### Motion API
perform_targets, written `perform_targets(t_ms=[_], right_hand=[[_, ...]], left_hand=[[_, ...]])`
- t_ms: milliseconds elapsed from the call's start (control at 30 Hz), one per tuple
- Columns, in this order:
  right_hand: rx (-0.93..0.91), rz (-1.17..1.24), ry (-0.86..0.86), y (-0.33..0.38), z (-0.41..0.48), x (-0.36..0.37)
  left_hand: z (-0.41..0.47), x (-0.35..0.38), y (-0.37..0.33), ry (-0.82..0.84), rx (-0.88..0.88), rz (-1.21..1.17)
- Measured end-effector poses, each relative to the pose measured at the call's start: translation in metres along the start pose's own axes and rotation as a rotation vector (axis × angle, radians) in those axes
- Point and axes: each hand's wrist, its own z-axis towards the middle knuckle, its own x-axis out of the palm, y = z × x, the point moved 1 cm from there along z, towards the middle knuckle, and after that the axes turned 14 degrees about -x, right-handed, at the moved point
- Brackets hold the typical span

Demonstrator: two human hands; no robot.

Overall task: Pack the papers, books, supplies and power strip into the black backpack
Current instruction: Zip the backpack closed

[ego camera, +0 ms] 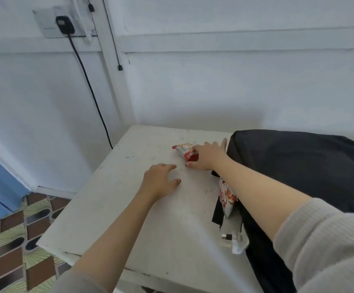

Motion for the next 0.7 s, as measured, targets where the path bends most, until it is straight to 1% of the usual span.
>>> perform_targets(t_ms=[67, 167, 267, 333, 367, 433, 500, 533, 633, 700], right_hand=[[0.007, 0.076, -0.067, 0.004, 0.005, 0.002], [-0.007, 0.198, -0.104, 0.012, 0.008, 0.001], [-0.023, 0.175, -0.250, 0.011, 0.008, -0.006], [-0.048, 0.126, -0.286, 0.009, 0.006, -0.013], [-0.071, 0.092, -0.279, 0.007, 0.005, -0.017], [-0.103, 0.047, -0.283, 0.006, 0.001, -0.024], [-0.097, 0.056, -0.315, 0.006, -0.005, -0.033], [-0.089, 0.077, -0.326, 0.006, -0.008, -0.038], [-0.086, 0.207, -0.369, 0.004, -0.022, -0.053], [-0.097, 0.311, -0.390, 0.002, -0.037, -0.064]], left_hand=[[0.001, 0.007, 0.007, -0.011, 0.013, 0.030], [-0.002, 0.014, 0.011, -0.077, 0.042, -0.013], [-0.012, 0.017, 0.005, -0.085, 0.090, -0.122], [-0.023, 0.015, -0.007, -0.076, 0.158, -0.231], [-0.029, 0.015, -0.014, -0.049, 0.199, -0.270], [-0.042, 0.014, -0.028, 0.090, 0.255, -0.326], [-0.054, 0.016, -0.042, 0.235, 0.255, -0.355], [-0.059, 0.018, -0.048, 0.274, 0.257, -0.360], [-0.068, 0.026, -0.063, 0.300, 0.294, -0.406], [-0.072, 0.027, -0.071, 0.300, 0.288, -0.467]])
